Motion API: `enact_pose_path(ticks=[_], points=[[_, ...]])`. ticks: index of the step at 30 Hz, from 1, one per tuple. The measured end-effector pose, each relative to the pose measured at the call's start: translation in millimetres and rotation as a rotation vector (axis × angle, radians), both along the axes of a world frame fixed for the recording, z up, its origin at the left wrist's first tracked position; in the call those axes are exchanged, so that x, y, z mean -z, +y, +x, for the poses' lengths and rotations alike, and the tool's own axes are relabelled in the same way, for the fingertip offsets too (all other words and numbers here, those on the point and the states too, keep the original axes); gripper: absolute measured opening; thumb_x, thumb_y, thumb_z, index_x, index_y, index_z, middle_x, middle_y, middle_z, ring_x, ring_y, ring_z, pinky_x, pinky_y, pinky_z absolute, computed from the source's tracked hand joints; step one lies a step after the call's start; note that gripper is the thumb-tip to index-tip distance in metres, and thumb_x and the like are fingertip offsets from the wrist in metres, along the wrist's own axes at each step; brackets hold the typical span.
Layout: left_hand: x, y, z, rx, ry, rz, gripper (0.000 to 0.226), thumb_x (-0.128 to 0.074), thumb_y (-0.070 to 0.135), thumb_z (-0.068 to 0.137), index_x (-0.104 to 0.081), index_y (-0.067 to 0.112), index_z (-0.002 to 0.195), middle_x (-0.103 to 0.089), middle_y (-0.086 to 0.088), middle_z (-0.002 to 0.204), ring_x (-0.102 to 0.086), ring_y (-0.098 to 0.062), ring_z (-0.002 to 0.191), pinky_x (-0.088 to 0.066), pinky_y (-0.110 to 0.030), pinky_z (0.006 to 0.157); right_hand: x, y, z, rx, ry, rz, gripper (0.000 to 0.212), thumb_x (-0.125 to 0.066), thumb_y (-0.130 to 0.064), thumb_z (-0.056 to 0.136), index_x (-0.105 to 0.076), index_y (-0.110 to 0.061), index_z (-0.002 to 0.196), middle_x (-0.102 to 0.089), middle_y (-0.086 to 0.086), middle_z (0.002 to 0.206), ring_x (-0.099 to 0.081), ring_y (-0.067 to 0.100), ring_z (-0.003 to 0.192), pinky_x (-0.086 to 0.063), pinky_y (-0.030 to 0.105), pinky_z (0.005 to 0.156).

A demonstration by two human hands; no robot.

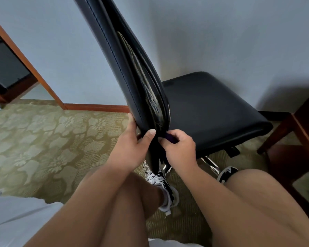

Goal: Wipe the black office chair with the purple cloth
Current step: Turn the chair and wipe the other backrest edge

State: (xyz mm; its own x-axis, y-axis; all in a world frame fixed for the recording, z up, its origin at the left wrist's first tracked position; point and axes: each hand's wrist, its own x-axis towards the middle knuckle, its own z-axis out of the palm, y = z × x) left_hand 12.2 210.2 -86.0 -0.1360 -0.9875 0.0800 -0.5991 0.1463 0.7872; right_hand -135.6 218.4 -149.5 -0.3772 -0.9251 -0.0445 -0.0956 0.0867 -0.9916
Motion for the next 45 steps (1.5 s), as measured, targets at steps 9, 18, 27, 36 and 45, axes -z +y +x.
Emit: enact_pose_path(ticks=[9,18,27,36,45], points=[[8.9,0.7,10.6,0.049,0.026,0.058,0.079,-0.041,0.073,0.089,-0.023,0.035,0.156,-0.056,0.015,0.141,-0.055,-0.008,0.128,-0.048,-0.045,0.106,15.5,-2.7,8.4,0.008,-0.195,0.215,0.009,-0.081,-0.025,0.082,-0.072,-0.022,0.084,-0.075,-0.002,0.080,-0.073,0.018,0.079,-0.061,0.037,0.074],[17.3,4.9,5.2,0.026,0.184,0.068,0.086,-0.034,0.087,0.080,-0.023,0.046,0.154,-0.046,0.022,0.149,-0.041,-0.002,0.140,-0.040,-0.045,0.113,-15.5,4.4,3.2,0.053,-0.297,-0.020,0.009,-0.082,-0.025,0.078,-0.076,-0.027,0.085,-0.076,-0.004,0.082,-0.073,0.018,0.083,-0.061,0.043,0.080],[21.7,4.4,3.0,-0.006,0.118,0.050,0.086,-0.031,0.087,0.081,-0.022,0.043,0.155,-0.054,0.017,0.143,-0.050,-0.004,0.133,-0.048,-0.042,0.106,-1.4,5.8,10.6,0.143,-0.238,0.032,0.009,-0.075,-0.032,0.088,-0.073,-0.024,0.091,-0.075,-0.006,0.082,-0.071,0.009,0.079,-0.057,0.029,0.072],[2.3,17.0,-6.9,-0.035,-0.082,-0.108,0.059,-0.029,0.057,0.100,-0.033,0.033,0.154,-0.066,0.025,0.116,-0.059,0.005,0.110,-0.041,-0.015,0.089,1.2,7.9,8.0,0.176,-0.257,0.133,0.009,-0.077,-0.026,0.085,-0.068,-0.021,0.085,-0.073,-0.002,0.079,-0.071,0.018,0.077,-0.058,0.032,0.068],[-13.6,12.2,-15.8,-0.142,-0.445,-0.174,0.087,-0.041,0.074,0.082,-0.025,0.027,0.152,-0.072,0.007,0.108,-0.071,-0.019,0.098,-0.058,-0.038,0.079,-30.5,13.5,-7.6,0.180,0.046,-0.114,0.012,-0.075,-0.026,0.083,-0.064,-0.028,0.081,-0.066,-0.011,0.075,-0.063,0.004,0.072,-0.052,0.022,0.066]])
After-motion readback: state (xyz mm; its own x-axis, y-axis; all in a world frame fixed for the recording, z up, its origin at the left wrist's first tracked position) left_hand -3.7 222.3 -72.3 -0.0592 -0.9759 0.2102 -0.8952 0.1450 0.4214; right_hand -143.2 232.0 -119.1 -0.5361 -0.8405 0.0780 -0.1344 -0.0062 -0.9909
